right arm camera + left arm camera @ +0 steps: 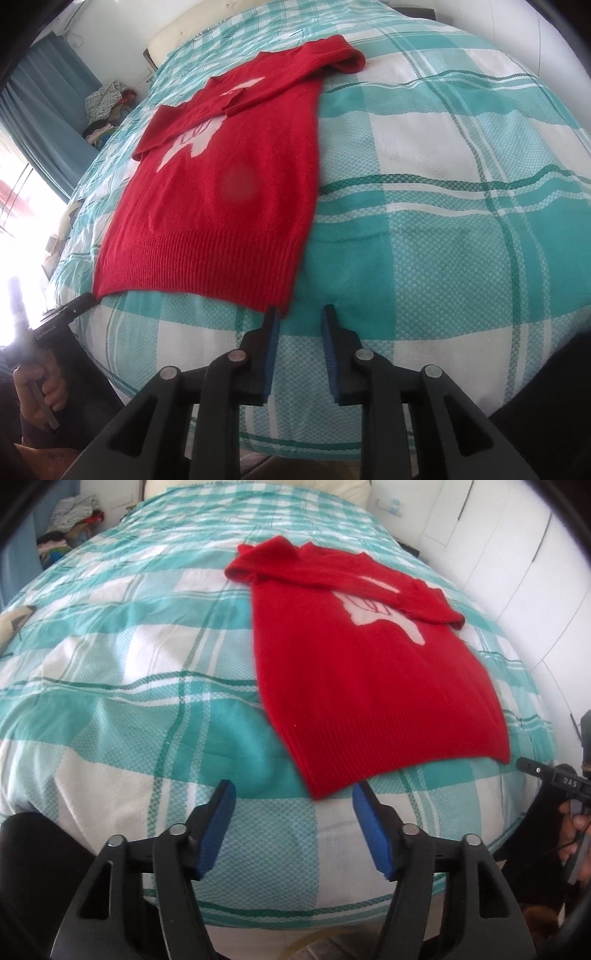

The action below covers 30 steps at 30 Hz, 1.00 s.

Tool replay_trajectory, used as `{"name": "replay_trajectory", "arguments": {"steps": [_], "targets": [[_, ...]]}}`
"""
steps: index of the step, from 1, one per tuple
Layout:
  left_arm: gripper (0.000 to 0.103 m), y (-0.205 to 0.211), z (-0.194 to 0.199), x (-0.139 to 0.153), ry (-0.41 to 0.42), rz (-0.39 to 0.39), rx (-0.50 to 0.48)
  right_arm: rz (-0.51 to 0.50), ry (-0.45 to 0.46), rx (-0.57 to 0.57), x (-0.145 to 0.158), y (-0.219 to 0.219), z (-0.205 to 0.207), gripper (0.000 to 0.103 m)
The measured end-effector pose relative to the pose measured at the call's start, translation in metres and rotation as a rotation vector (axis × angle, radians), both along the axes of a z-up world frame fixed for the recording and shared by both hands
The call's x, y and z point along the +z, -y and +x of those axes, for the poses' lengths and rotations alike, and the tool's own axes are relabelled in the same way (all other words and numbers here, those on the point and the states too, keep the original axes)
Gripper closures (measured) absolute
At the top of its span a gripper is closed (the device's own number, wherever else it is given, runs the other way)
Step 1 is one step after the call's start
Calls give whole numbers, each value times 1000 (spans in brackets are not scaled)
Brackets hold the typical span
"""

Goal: Fold small clothes
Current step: 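Lay the unfolded sweater flat and open both grippers, then grasp a sweater sleeve with the right gripper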

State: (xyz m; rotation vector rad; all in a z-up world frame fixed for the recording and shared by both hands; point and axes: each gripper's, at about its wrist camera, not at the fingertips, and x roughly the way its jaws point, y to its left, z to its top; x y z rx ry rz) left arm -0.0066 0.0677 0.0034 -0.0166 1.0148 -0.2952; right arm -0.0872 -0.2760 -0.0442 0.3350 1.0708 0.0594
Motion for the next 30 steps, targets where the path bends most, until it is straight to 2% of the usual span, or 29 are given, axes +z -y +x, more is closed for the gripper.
{"name": "replay_trajectory", "arguments": {"steps": [2, 4, 6, 9, 12, 15, 17, 19, 21, 25, 26, 27, 28, 29, 30], "targets": [[29, -1, -2, 15, 45, 20, 3, -60, 12, -7, 14, 9, -3, 65], [25, -1, 2, 31, 86, 2, 11, -145, 42, -11, 34, 17, -2, 65], [15, 2, 12, 46, 129, -33, 11, -234, 93, 0, 58, 20, 8, 64], [11, 16, 35, 57, 201, -59, 20, -335, 187, 50, 95, 11, 39, 58], [9, 31, 56, 48, 265, -107, 35, -417, 261, 167, 112, -21, 86, 48], [9, 39, 70, 21, 273, -143, 59, -387, 281, 296, 99, -54, 141, 48], [9, 41, 71, 4, 251, -121, 62, -373, 267, 371, 79, -74, 176, 48], [9, 42, 73, -7, 202, -83, 60, -419, 236, 441, 55, -93, 206, 49], [9, 39, 70, -7, 212, -83, 61, -448, 200, 482, 30, -104, 229, 49], [9, 34, 71, -2, 236, -81, 90, -458, 167, 480, -3, -106, 263, 49], [9, 34, 72, -2, 231, -85, 95, -441, 162, 464, -6, -101, 268, 56], [9, 33, 73, -3, 223, -89, 98, -422, 154, 440, -4, -94, 271, 78], [9, 32, 73, -4, 215, -90, 99, -410, 154, 408, 1, -86, 272, 90], [9, 33, 73, -6, 208, -90, 100, -385, 170, 379, 10, -75, 271, 95], [9, 33, 74, -6, 203, -90, 99, -370, 196, 343, 21, -61, 268, 95]]}}
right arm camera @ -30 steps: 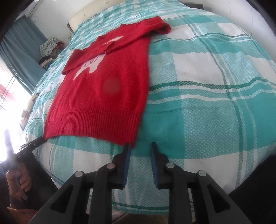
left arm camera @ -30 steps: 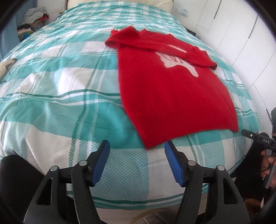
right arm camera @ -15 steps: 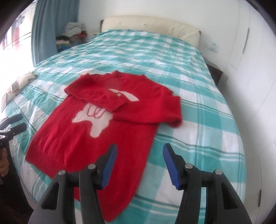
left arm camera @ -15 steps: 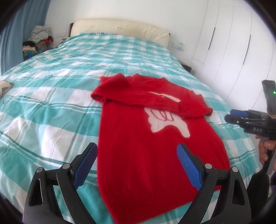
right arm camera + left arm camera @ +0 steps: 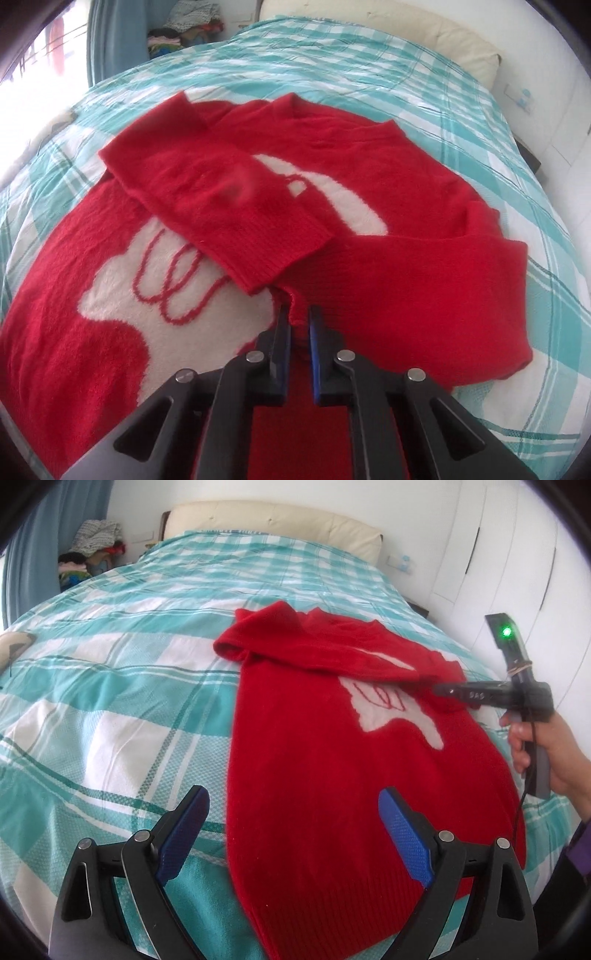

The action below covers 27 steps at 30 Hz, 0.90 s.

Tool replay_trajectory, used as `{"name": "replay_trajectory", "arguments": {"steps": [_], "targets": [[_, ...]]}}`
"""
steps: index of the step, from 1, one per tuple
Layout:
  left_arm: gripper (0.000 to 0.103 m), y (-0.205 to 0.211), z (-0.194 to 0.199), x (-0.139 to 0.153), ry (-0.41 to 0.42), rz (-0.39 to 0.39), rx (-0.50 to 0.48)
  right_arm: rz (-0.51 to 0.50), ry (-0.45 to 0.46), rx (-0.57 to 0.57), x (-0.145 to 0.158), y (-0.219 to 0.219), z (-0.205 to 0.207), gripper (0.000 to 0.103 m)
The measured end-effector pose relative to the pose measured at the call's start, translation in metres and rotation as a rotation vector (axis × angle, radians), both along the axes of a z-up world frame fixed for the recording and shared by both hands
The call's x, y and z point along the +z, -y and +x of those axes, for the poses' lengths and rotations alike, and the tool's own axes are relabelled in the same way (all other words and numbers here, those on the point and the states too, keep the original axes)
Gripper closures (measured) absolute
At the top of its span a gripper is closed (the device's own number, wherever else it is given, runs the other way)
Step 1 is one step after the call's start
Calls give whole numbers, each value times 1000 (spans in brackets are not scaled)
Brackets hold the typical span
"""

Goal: Fold small clothes
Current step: 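Grasp a sweater sleeve with the right gripper, then pull the sleeve outward from the body with the right gripper, then release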

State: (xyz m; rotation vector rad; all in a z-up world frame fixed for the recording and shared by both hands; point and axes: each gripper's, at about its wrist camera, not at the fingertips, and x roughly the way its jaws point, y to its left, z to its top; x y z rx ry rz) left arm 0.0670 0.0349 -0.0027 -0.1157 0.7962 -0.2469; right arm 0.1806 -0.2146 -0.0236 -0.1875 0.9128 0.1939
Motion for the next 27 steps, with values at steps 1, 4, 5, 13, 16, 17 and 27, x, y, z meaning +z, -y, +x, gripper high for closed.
{"name": "replay_trajectory", "arguments": {"steps": [1, 4, 5, 13, 16, 17, 27], "targets": [[9, 0, 0, 0, -2, 0, -2, 17, 29, -38, 12, 16, -3, 95], [9, 2, -2, 1, 9, 3, -6, 109, 114, -189, 47, 83, -18, 95], [9, 3, -2, 2, 12, 5, -6, 142, 139, -248, 57, 109, -24, 95], [9, -2, 3, -7, -25, -10, 15, 365, 210, -712, 56, 293, -87, 95], [9, -4, 5, -10, -38, -22, 25, 367, 222, -801, 47, 324, -106, 95], [9, -4, 5, -10, -41, -22, 27, 354, 232, -827, 45, 329, -113, 95], [9, -3, 6, -13, -43, -10, 25, 306, 227, -1035, 12, 364, -160, 96]]}}
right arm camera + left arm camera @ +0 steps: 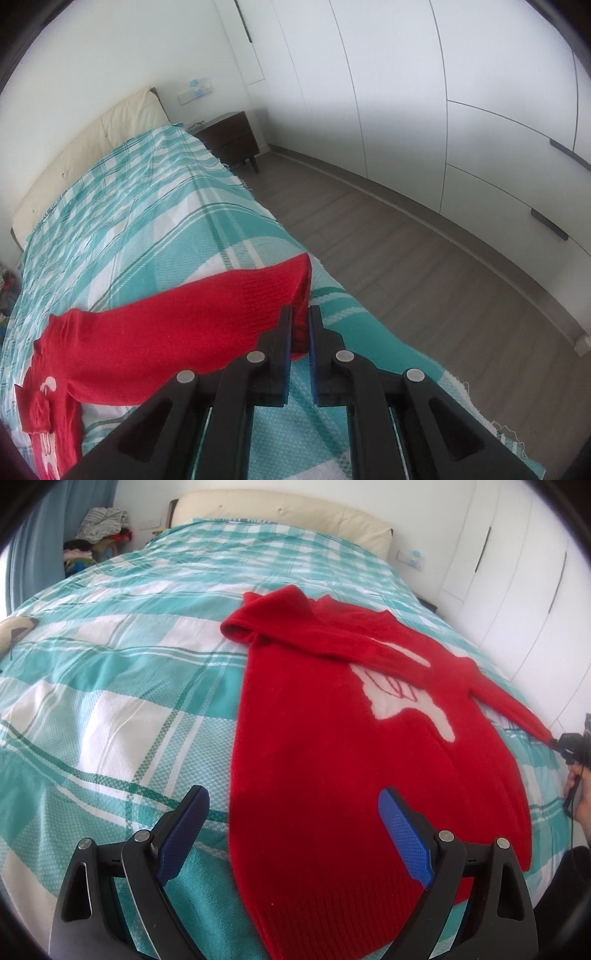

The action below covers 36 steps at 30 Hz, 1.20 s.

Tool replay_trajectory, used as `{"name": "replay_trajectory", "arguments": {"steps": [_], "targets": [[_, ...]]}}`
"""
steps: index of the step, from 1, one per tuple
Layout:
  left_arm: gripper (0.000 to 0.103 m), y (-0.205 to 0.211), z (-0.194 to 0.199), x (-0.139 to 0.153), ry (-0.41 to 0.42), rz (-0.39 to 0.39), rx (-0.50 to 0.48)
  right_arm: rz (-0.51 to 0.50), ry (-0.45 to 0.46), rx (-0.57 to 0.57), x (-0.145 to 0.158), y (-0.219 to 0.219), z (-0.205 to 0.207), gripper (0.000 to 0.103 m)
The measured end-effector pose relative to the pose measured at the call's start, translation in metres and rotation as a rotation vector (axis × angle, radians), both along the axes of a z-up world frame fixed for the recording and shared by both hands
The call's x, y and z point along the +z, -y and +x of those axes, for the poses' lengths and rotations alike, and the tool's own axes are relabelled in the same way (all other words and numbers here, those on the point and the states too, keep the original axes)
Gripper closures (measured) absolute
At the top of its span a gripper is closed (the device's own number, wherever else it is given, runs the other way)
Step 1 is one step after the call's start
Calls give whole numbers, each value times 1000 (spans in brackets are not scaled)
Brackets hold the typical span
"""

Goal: Fold small clothes
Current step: 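Pull the sleeve outward from the body with the right gripper, then release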

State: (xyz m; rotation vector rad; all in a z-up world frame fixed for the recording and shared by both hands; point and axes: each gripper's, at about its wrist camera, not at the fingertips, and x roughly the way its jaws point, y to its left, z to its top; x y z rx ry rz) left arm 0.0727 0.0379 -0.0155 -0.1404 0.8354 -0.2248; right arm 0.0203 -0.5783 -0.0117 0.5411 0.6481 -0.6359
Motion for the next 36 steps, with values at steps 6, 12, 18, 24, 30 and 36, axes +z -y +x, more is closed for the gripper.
{"name": "replay_trajectory", "arguments": {"steps": [6, 12, 18, 24, 30, 36], "targets": [[9, 0, 0, -1, -9, 6, 1, 22, -23, -13, -4, 1, -7, 96], [9, 2, 0, -4, -16, 23, -4, 42, -52, -42, -13, 5, -10, 97], [9, 7, 1, -7, -24, 47, -15, 35, -70, -50, -16, 4, -7, 98], [9, 12, -1, -7, -20, 76, -26, 38, -72, -75, -14, 5, -12, 95], [9, 15, -2, -6, -13, 93, -31, 4, -99, -181, -9, 9, -28, 82], [9, 15, -3, -5, -8, 94, -28, -108, 21, -195, 27, -13, -54, 81]]}}
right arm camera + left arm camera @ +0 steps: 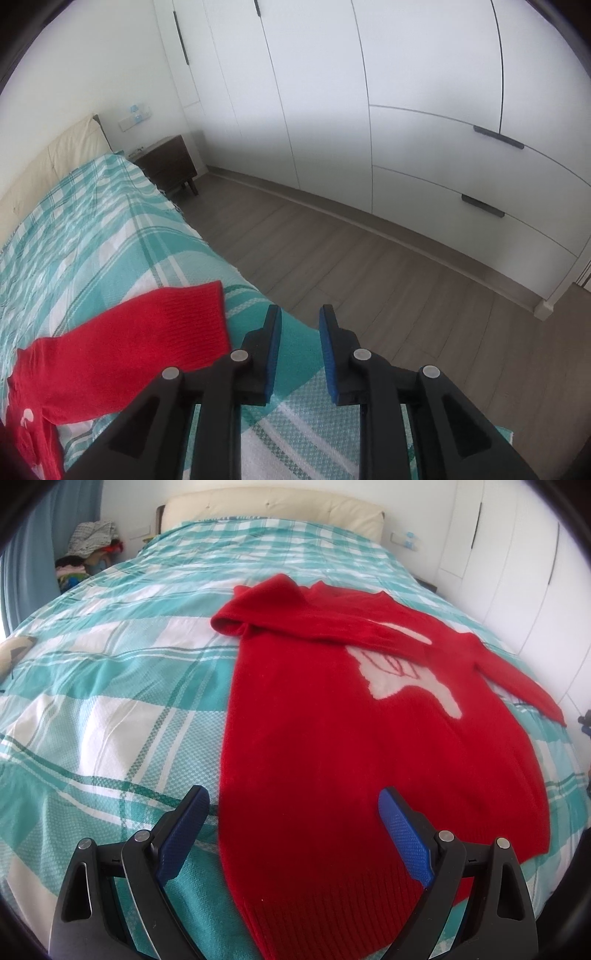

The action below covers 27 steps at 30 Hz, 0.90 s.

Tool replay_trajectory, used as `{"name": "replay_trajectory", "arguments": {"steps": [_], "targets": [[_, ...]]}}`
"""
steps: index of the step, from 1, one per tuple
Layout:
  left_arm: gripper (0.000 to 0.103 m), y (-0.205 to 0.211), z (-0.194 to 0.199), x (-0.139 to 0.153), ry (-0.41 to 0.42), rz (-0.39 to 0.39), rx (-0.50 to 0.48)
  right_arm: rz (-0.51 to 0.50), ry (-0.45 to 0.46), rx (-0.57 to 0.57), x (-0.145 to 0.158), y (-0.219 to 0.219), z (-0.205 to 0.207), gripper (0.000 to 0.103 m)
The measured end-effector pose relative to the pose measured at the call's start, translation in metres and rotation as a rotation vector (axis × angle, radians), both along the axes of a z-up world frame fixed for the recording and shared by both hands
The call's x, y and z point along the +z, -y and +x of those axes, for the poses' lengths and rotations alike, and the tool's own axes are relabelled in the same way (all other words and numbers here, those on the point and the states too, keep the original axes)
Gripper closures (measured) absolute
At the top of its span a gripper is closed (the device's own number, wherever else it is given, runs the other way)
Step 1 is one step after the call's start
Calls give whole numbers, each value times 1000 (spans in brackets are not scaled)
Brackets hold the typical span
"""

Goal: Fold small clothes
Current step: 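Pull the sleeve outward from the body with the right gripper, then release, then grasp the other sleeve cuff with the left gripper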

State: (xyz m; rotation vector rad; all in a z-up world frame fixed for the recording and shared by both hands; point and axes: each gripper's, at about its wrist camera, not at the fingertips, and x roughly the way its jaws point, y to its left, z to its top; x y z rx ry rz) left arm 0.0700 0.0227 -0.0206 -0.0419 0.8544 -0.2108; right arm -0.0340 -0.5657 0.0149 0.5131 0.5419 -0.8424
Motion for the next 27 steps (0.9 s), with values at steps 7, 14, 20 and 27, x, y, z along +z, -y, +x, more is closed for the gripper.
{"name": "replay_trajectory", "arguments": {"steps": [7, 14, 20, 27], "targets": [[9, -4, -5, 56, 80, -35, -40, -55, 68, 302, 13, -80, 12, 57], [2, 57, 42, 141, 252, 90, -255, -144, 29, 502, 12, -130, 35, 57], [2, 141, 98, 81, 175, 383, -503, -105, 40, 513, 8, -127, 32, 57], [5, 179, 135, 17, 102, 552, -588, -61, 42, 520, 5, -122, 34, 57]]}}
